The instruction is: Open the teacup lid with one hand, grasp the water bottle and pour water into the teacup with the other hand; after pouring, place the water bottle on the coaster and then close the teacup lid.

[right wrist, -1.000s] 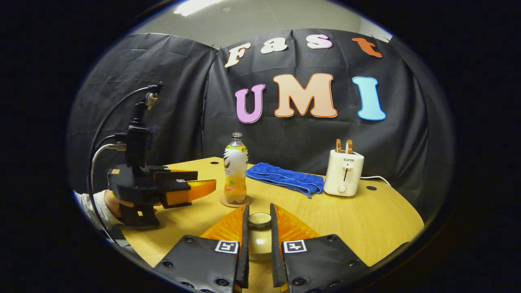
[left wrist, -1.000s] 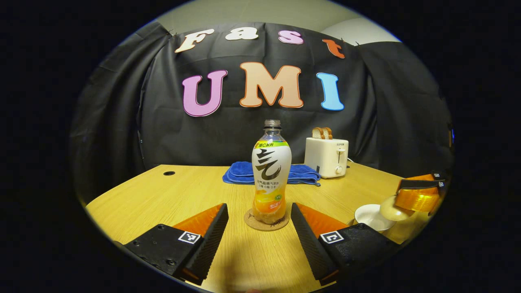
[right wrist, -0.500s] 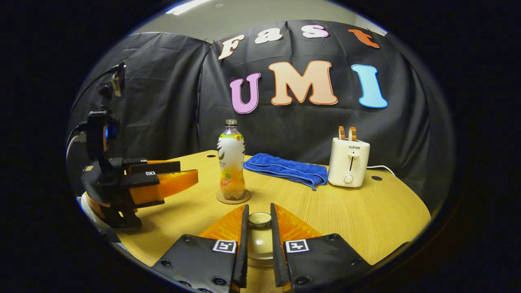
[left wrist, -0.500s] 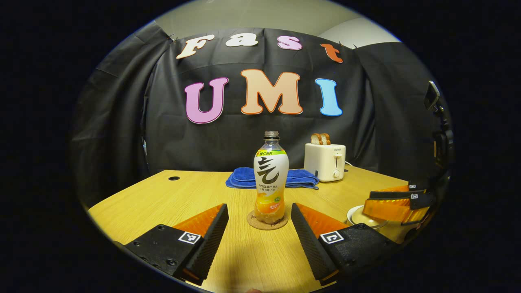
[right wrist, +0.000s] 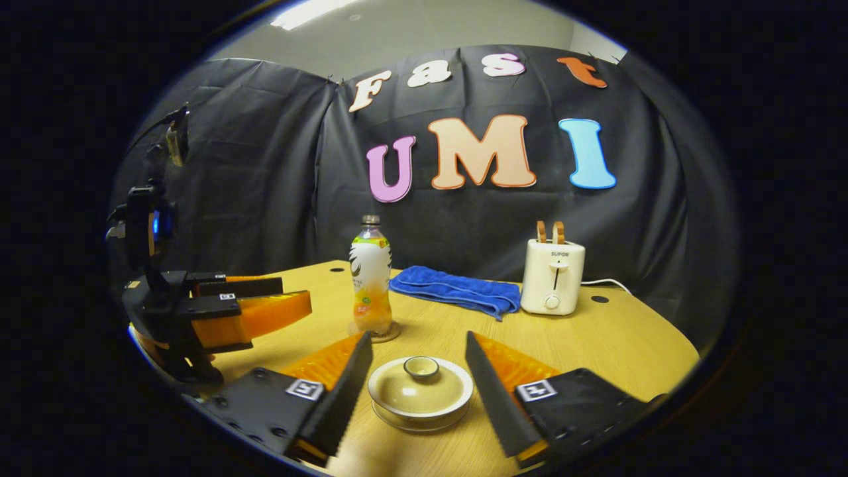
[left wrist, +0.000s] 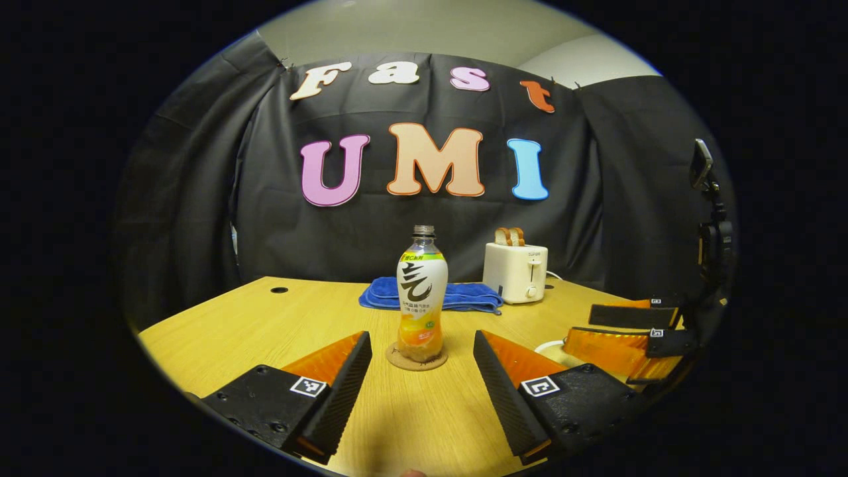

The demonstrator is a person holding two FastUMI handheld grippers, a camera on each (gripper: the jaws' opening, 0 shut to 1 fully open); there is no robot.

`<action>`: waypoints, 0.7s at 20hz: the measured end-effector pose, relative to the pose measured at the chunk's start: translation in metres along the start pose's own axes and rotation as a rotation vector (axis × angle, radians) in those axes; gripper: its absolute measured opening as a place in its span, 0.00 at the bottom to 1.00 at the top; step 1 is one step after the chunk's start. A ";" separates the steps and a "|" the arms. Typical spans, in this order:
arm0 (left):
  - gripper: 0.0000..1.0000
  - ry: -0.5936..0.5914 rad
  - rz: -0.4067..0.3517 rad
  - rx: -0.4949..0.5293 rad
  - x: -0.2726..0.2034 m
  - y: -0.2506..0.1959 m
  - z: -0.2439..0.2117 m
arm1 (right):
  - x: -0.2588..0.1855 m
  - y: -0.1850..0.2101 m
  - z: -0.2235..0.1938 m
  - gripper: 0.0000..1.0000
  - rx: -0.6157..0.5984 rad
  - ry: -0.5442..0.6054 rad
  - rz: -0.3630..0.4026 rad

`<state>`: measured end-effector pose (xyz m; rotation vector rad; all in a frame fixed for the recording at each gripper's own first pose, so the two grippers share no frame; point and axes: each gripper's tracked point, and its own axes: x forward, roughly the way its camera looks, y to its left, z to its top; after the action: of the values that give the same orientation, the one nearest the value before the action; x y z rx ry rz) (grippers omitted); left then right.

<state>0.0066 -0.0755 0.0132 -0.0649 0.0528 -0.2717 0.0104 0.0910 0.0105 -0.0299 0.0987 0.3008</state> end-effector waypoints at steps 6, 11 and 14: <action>0.90 -0.058 0.055 0.010 -0.031 -0.006 0.003 | -0.030 -0.028 -0.009 1.00 0.054 -0.043 -0.137; 0.91 -0.058 0.066 0.018 -0.046 -0.011 -0.001 | -0.049 -0.043 -0.017 1.00 0.090 -0.061 -0.229; 0.90 -0.059 0.074 0.047 -0.050 -0.013 -0.006 | -0.052 -0.046 -0.026 1.00 0.107 -0.043 -0.247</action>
<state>-0.0454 -0.0753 0.0101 -0.0237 -0.0101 -0.1965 -0.0275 0.0307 -0.0090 0.0704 0.0672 0.0487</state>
